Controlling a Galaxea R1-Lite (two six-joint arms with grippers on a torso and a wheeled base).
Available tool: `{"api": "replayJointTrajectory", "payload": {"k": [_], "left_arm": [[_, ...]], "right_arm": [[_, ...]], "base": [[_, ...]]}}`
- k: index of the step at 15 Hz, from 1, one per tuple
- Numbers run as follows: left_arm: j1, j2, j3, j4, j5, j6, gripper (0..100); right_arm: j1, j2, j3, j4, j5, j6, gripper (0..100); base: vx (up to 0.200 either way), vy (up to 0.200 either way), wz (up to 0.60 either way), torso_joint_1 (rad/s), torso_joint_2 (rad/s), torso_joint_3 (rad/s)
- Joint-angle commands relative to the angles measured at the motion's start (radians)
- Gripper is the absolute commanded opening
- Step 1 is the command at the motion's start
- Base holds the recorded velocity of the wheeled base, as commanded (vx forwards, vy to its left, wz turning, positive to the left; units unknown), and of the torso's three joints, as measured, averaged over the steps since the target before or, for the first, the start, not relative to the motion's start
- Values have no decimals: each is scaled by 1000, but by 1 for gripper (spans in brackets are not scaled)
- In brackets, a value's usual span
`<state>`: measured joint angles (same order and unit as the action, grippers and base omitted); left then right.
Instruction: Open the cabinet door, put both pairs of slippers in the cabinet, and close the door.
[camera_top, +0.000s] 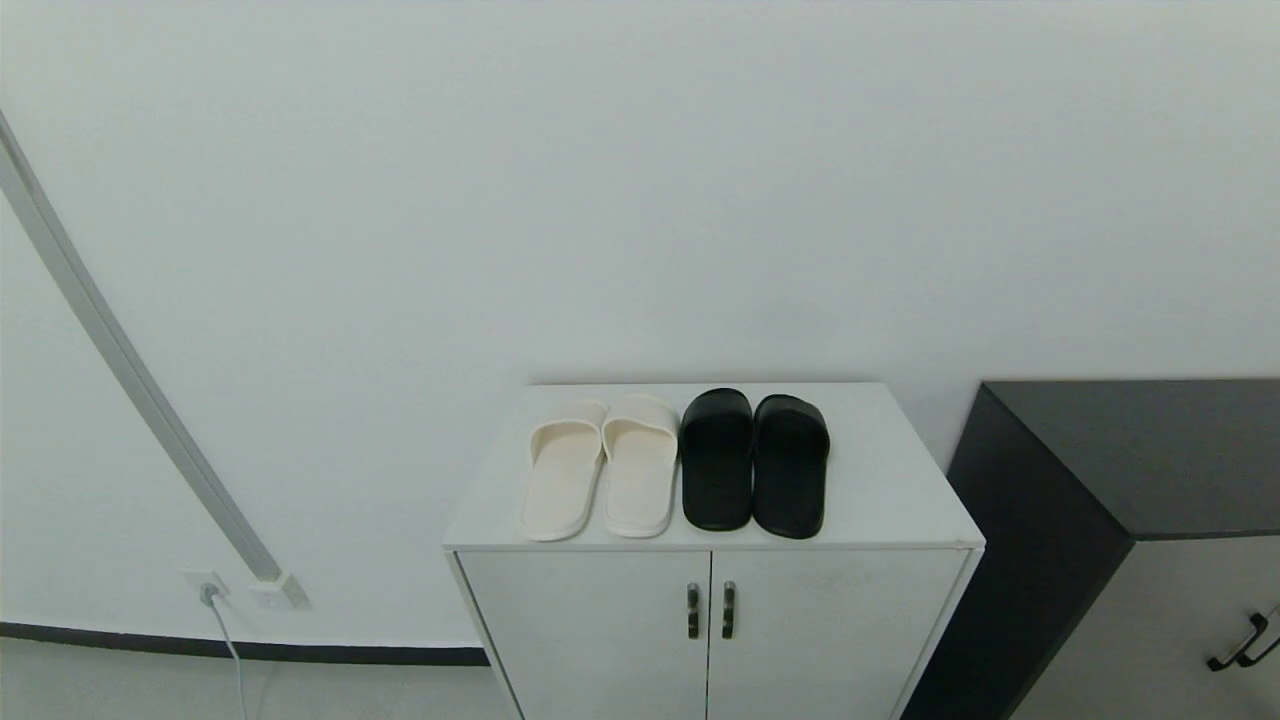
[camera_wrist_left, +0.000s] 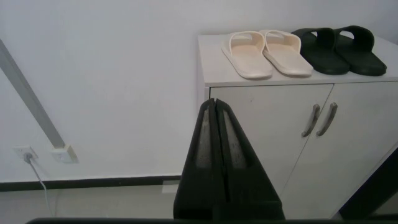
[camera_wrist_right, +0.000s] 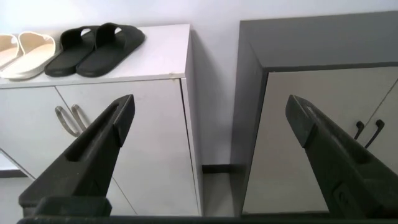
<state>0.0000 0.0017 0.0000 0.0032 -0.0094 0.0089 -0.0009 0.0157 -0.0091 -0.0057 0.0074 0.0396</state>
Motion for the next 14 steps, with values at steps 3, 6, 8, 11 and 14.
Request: {"api": "replayJointTrajectory", "payload": {"k": [3, 6, 8, 11, 14], "left_arm": [[0, 0, 0, 0, 0, -1, 0], [0, 0, 0, 0, -1, -1, 0], [0, 0, -2, 0, -1, -1, 0], [0, 0, 0, 0, -1, -1, 0], [0, 0, 0, 0, -1, -1, 0]], "right_arm": [[10, 293, -183, 41, 37, 54, 100], [55, 596, -184, -83, 129, 45, 100], [125, 757, -210, -192, 124, 46, 100], [300, 987, -315, -264, 65, 75, 100], [533, 1147, -451, -266, -73, 189, 100]], "base": [[0, 0, 0, 0, 0, 0], [0, 0, 0, 0, 0, 0], [0, 0, 0, 0, 0, 0], [0, 0, 0, 0, 0, 0], [0, 0, 0, 0, 0, 0]]}}
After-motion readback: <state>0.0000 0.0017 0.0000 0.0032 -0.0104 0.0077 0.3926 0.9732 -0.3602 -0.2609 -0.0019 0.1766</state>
